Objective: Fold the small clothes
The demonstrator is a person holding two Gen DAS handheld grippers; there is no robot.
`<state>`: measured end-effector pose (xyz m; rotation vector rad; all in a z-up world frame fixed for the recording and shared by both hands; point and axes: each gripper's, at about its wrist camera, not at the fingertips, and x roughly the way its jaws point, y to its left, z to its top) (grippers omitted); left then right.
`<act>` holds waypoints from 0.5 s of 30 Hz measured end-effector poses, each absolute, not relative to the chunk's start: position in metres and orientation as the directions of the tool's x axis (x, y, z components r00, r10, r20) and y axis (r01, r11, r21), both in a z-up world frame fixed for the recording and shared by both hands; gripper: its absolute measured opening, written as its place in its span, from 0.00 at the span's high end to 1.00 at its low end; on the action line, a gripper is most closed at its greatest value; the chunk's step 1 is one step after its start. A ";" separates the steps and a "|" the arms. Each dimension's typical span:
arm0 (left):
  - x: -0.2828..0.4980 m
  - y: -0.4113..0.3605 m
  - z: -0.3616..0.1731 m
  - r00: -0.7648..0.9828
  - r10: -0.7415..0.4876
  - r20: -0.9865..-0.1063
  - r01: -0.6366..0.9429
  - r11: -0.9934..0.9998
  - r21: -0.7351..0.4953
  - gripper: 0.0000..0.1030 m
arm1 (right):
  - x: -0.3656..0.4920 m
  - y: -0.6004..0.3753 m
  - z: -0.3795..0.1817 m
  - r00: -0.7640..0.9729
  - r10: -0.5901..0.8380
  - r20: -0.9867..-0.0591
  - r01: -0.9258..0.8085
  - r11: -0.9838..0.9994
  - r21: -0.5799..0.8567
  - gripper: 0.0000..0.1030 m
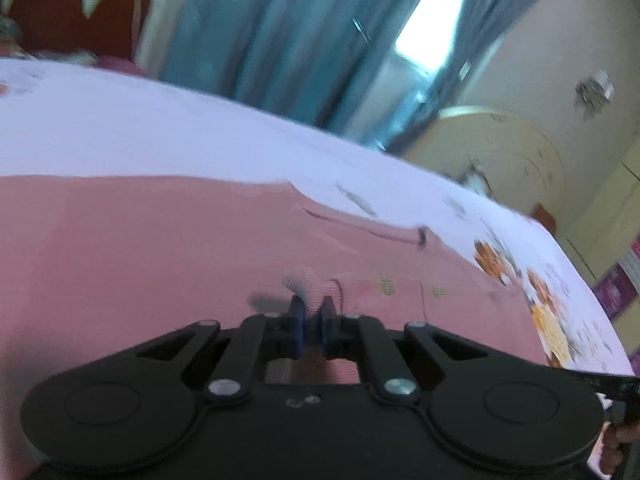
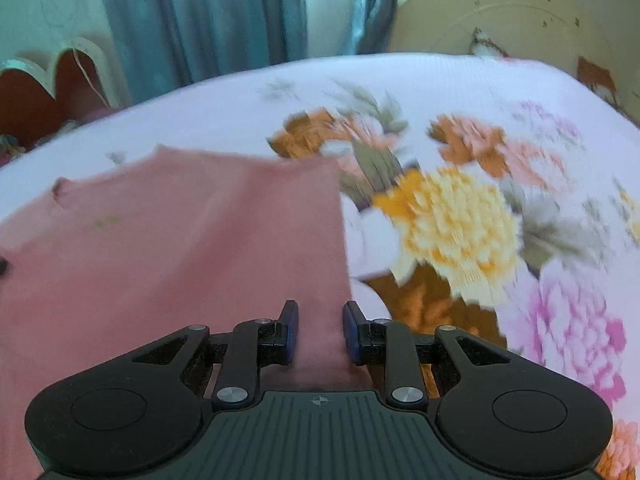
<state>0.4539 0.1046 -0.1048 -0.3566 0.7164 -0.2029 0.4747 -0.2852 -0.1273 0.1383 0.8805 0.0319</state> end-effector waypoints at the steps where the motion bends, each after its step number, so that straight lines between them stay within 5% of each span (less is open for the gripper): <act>1: 0.452 0.105 -0.109 0.727 -0.303 -0.617 0.060 0.922 -0.383 0.93 | 0.474 -0.286 -0.127 0.637 0.087 -0.766 0.022 0.991 0.130 0.75; 4: 0.456 0.106 -0.120 0.683 -0.317 -0.658 0.061 0.923 -0.381 0.83 | 0.478 -0.289 -0.120 0.676 0.102 -0.730 0.015 0.988 0.152 0.75; 6: 0.447 0.111 -0.104 0.731 -0.212 -0.648 -0.008 0.948 -0.319 0.61 | 0.488 -0.289 -0.111 0.713 0.096 -0.694 0.011 0.989 0.148 0.75; 9: 0.440 0.104 -0.082 0.773 -0.223 -0.594 0.034 0.949 -0.312 0.59 | 0.517 -0.287 -0.108 0.717 0.097 -0.690 0.001 0.990 0.140 0.75; 10: 0.444 0.095 -0.080 0.754 -0.255 -0.605 0.075 0.949 -0.307 0.58 | 0.528 -0.283 -0.110 0.715 0.106 -0.691 -0.017 0.991 0.135 0.79; 11: 0.450 0.079 -0.080 0.722 -0.291 -0.628 0.131 0.949 -0.288 0.55 | 0.537 -0.279 -0.113 0.708 0.119 -0.697 -0.040 0.991 0.128 1.00; 15: 0.477 0.038 -0.104 0.625 -0.285 -0.726 0.197 0.958 -0.207 0.40 | 0.581 -0.273 -0.135 0.656 0.087 -0.750 -0.026 0.995 0.093 1.00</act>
